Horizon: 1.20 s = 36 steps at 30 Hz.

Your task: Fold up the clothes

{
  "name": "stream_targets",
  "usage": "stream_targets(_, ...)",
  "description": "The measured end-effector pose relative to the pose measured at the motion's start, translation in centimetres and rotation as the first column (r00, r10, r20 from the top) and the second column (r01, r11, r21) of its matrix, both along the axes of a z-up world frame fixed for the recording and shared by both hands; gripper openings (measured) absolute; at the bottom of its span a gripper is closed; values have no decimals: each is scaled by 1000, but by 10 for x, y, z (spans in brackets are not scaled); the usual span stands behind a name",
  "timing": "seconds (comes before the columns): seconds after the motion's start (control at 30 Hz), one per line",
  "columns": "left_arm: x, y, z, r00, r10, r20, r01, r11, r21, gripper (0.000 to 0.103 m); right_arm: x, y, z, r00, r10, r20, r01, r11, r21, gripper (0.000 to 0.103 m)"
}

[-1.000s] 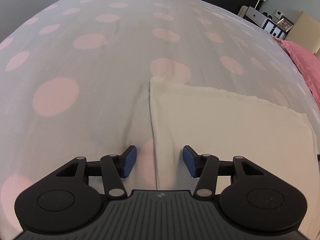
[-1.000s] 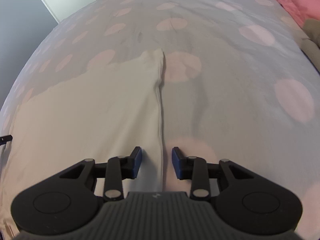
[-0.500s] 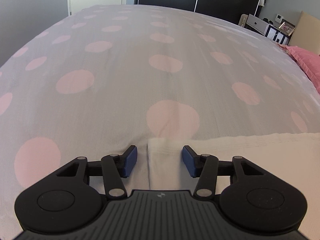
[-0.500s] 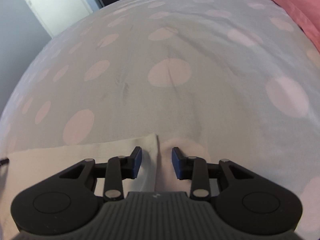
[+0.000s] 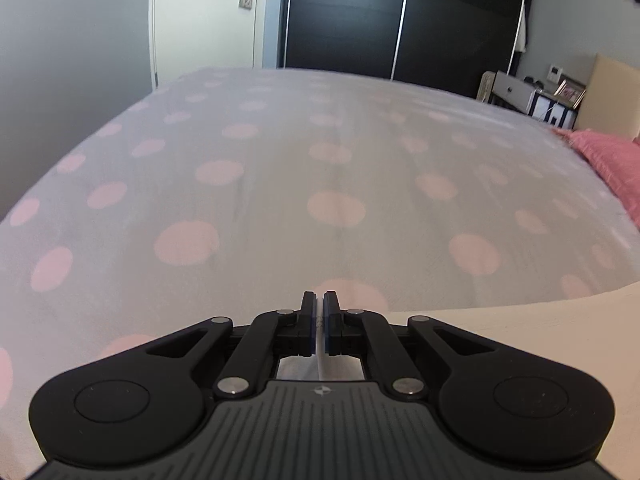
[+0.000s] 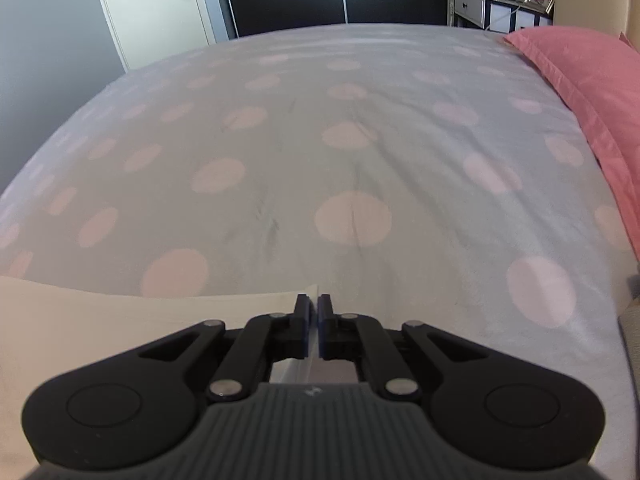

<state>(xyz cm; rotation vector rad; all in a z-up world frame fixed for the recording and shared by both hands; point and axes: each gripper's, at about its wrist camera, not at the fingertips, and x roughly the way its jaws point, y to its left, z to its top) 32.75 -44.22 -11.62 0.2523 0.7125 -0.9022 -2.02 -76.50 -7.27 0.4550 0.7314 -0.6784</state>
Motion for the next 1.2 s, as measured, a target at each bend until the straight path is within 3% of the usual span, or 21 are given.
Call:
stream_targets(0.33,-54,87,97,997,-60,48,65,991,-120,2,-89,65,105,987,52,155,-47,998,-34,4)
stream_targets(0.6,-126,169,152,987,-138,87,146,986,-83,2,-185,152,157,975,101,195,-97,995,-30,4)
stream_targets(0.77,-171,222,166,978,-189,91,194,980,-50,1,-242,208,161,972,129,196,-129,992,-10,4)
stream_targets(0.97,-224,277,153,965,-253,69,252,967,32,1,-303,266,139,971,126,203,-138,989,46,4)
stream_targets(1.1,-252,307,141,952,-304,30,300,949,100,1,-339,298,120,979,108,174,-125,988,92,3)
stream_targets(1.2,-268,326,126,944,-330,-13,326,926,188,1,-367,311,104,996,20,86,-32,990,137,0)
